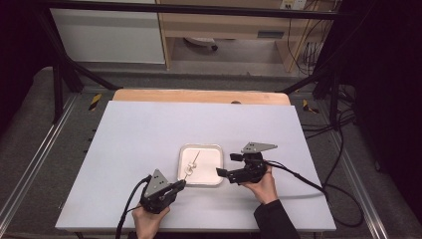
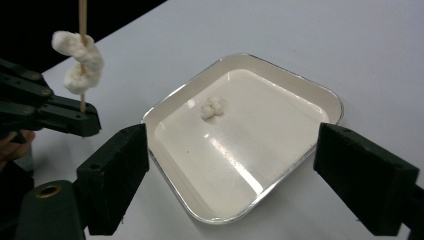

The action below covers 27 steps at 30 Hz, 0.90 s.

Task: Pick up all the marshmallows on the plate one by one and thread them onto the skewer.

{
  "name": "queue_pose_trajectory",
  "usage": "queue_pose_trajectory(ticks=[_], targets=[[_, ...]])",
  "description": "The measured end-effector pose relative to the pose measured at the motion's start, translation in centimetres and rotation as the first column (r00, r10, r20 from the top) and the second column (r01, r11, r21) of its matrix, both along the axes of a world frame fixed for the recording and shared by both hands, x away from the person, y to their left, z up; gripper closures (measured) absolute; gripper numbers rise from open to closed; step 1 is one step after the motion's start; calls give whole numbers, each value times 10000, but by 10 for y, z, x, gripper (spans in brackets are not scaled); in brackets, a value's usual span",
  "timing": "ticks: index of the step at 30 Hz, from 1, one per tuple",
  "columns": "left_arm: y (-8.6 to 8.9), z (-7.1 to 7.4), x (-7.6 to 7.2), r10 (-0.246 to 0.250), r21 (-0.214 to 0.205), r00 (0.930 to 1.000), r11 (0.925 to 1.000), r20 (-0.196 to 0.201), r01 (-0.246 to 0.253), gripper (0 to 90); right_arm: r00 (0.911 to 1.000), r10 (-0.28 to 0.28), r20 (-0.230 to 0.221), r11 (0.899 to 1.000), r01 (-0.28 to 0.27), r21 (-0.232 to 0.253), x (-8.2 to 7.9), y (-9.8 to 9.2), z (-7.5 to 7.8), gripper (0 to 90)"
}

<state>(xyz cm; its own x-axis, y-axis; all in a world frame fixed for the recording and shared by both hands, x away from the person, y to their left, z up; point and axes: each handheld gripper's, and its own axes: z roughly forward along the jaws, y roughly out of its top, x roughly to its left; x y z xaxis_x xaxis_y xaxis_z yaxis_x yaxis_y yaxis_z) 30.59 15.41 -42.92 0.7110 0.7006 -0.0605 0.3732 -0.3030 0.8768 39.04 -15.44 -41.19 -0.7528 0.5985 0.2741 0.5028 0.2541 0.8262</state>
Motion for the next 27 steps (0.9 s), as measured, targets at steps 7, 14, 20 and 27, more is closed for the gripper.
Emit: queue_pose_trajectory(ticks=[7,14,20,27], targets=[[9,1,-2,135,-46,9999,9999,-4,-135,884,9999,59,-133,9991,-65,-429,5,13,-1,80],[19,0,1,165,-51,9998,9999,69,-164,884,9998,185,-57,9949,-190,-992,8,33,-1,33],[23,0,1,379,-77,9991,9992,-193,-381,883,9998,215,13,9904,-212,-1366,15,51,-1,12],[24,-3,4,220,-191,9997,9996,-75,-222,883,9993,347,104,9834,-323,-1784,24,70,-4,24]])
